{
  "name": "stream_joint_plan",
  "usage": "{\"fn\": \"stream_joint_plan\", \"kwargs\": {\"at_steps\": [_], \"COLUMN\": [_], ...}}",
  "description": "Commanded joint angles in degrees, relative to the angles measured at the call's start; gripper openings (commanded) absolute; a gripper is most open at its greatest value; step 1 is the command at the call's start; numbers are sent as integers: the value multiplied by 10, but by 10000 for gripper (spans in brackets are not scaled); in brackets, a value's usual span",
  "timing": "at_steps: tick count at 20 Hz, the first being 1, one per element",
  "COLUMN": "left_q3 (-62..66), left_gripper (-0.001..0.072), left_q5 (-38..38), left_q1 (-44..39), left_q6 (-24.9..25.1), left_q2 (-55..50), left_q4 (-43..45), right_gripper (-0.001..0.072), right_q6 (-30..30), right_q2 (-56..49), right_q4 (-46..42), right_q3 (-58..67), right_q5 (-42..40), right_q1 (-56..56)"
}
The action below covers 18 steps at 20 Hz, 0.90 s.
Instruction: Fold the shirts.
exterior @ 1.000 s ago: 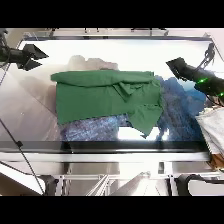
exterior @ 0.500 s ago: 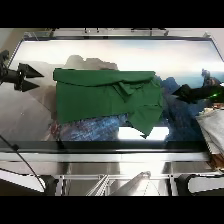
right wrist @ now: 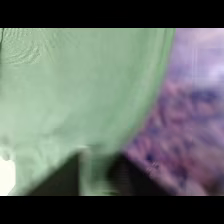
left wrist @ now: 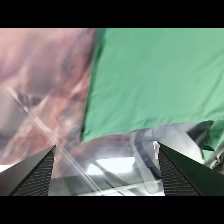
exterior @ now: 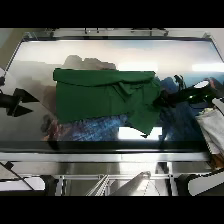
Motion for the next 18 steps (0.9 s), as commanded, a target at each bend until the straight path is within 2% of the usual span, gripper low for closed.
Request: {"fn": "stream_joint_plan", "kwargs": {"at_steps": [1, 6, 9, 10, 11, 12, 13, 15, 18], "left_q3": [-90, -171, -158, -145, -125, -105, -83, -45, 8], "left_gripper": [710, 692, 690, 520, 305, 55, 18, 17, 19], "left_q5": [-57, -152, -150, -146, -144, -129, -103, -54, -1], "left_q1": [-1, -81, -138, -154, -174, -186, -195, -204, -195], "left_q6": [1, -5, 30, 38, 38, 38, 47, 50, 50], "left_q2": [13, -31, -92, -109, -125, -137, -142, -127, -32], "left_q4": [8, -5, -123, -144, -142, -140, -141, -141, -156], "right_gripper": [25, 24, 24, 24, 24, 24, 24, 23, 23], "right_q6": [-21, -21, -21, -21, -21, -22, -30, -43, -59], "right_q2": [-5, 16, 21, 21, 21, 22, 26, 48, 135], "right_q4": [57, 57, 57, 59, 59, 59, 59, 59, 62], "right_q3": [1, 1, 1, 1, 1, 1, 1, 1, 1], "right_q5": [-11, -9, -4, 3, 10, 24, 40, 68, 104], "right_q1": [9, -3, -3, -3, -3, -4, -4, -8, -42]}}
